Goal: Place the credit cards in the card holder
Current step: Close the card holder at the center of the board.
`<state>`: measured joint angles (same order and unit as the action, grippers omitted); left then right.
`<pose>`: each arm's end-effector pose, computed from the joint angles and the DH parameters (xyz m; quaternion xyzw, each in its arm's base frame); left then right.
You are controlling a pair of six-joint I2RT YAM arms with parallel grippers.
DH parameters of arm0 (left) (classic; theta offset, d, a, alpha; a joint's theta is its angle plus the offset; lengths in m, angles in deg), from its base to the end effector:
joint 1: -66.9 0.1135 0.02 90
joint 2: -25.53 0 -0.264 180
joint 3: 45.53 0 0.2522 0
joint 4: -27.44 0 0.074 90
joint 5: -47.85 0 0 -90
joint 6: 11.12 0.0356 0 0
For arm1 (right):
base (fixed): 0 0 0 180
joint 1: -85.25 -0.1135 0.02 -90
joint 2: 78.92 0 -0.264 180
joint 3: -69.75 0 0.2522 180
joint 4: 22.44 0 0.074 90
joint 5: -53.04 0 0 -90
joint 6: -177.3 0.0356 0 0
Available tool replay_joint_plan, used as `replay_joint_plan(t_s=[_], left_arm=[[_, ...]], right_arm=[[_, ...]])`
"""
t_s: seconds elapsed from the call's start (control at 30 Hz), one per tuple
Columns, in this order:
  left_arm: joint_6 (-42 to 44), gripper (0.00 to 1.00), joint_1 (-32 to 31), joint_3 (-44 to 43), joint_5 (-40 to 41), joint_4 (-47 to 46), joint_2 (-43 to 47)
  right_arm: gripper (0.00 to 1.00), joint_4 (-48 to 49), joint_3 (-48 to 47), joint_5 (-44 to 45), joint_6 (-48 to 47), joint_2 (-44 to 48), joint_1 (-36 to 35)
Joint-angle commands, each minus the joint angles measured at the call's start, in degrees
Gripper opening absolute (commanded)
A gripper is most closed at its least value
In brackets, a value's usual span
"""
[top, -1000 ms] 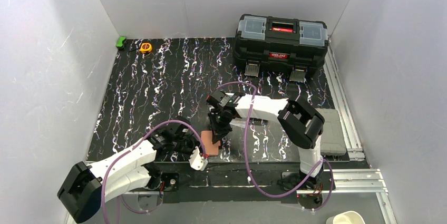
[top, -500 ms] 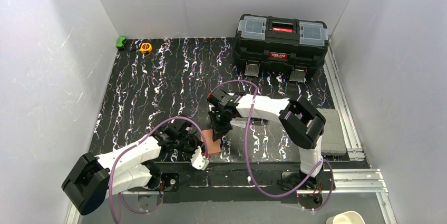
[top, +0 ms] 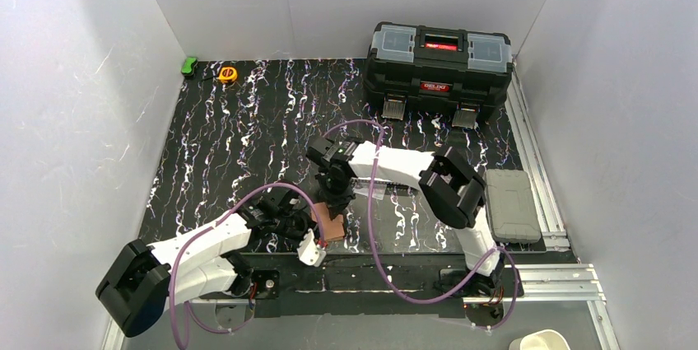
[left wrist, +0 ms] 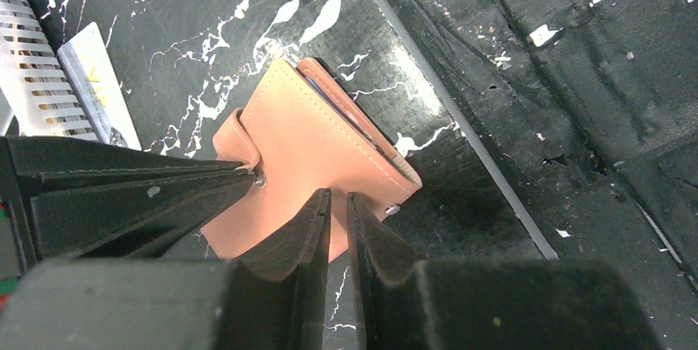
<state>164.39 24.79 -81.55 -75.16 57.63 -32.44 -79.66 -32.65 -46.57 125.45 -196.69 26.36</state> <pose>0.1188 -0.1335 0.1610 0.8545 0.3176 -0.1347 0.3884 0.2113 0.3617 0.1761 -0.1898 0.9666 0.1678 0.0379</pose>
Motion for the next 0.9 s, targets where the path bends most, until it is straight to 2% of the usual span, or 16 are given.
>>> replay_joint_plan(t_s=[0.0,0.13,0.47,0.87], left_arm=[[0.18,0.13,-0.16,0.44,-1.57,2.56,0.61],[0.08,0.13,-0.11,0.64,-1.78,2.82,1.43],[0.24,0.13,-0.16,1.21,-1.64,2.88,2.01],[1.39,0.13,-0.11,1.61,-0.88,4.66,2.9]], right_arm=[[0.01,-2.72,-4.76,5.36,-1.71,-6.2,-3.19],[0.01,-7.89,-12.31,7.85,-3.97,-12.11,-6.17],[0.01,-13.19,-19.21,12.7,-6.59,-19.31,-9.55],[0.01,-9.37,-21.38,11.32,-6.62,-24.15,-11.82]])
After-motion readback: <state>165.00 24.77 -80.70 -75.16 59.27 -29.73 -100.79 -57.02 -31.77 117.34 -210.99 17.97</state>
